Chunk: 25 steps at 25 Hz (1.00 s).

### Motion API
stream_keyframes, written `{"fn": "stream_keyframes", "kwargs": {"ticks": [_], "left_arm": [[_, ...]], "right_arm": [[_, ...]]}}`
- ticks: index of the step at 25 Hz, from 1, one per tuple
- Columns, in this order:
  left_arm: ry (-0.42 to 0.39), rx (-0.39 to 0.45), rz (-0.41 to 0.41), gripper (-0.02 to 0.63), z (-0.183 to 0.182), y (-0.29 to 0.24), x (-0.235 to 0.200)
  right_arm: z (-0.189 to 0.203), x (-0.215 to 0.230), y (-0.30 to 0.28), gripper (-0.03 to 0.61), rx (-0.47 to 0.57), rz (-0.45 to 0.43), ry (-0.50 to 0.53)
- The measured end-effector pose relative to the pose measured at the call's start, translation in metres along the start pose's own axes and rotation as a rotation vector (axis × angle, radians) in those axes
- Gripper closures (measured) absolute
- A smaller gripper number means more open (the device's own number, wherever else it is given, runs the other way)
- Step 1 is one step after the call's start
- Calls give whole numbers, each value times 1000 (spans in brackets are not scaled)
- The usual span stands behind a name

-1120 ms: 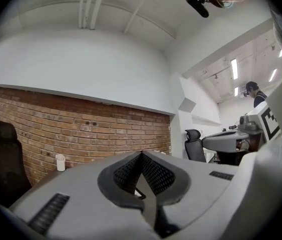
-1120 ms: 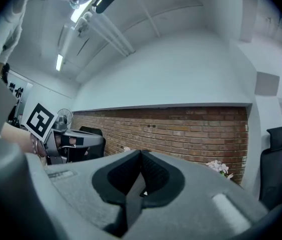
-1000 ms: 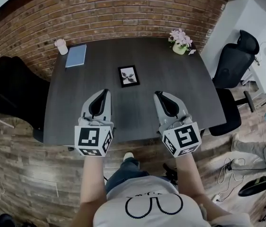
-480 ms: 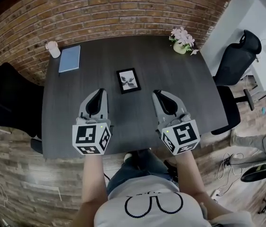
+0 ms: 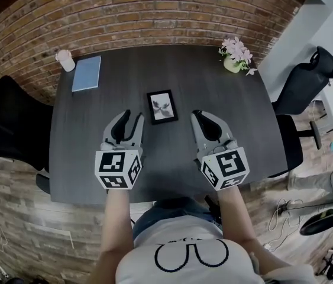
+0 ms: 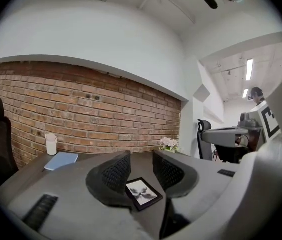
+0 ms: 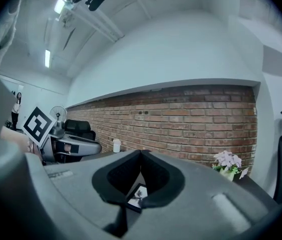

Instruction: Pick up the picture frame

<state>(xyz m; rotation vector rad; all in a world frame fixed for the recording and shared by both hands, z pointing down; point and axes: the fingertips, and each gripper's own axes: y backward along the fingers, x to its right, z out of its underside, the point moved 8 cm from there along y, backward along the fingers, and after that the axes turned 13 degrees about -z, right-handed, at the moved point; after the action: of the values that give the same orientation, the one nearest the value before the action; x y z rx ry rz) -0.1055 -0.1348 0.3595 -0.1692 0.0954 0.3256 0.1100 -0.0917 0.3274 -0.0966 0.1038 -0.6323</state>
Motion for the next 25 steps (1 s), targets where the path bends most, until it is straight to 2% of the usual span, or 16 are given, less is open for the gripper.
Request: {"fn": "stream_keyframes", "kwargs": {"ticks": [3, 14, 25], "left_arm": [[-3, -36, -23, 476, 9, -22, 0], [21, -225, -120, 477, 56, -98, 1], [86, -436, -173, 477, 114, -148, -1]], "right_arm": [[7, 20, -15, 565, -15, -11, -21], [55, 87, -69, 387, -113, -77, -164], [120, 108, -109, 385, -209, -111, -324]]}}
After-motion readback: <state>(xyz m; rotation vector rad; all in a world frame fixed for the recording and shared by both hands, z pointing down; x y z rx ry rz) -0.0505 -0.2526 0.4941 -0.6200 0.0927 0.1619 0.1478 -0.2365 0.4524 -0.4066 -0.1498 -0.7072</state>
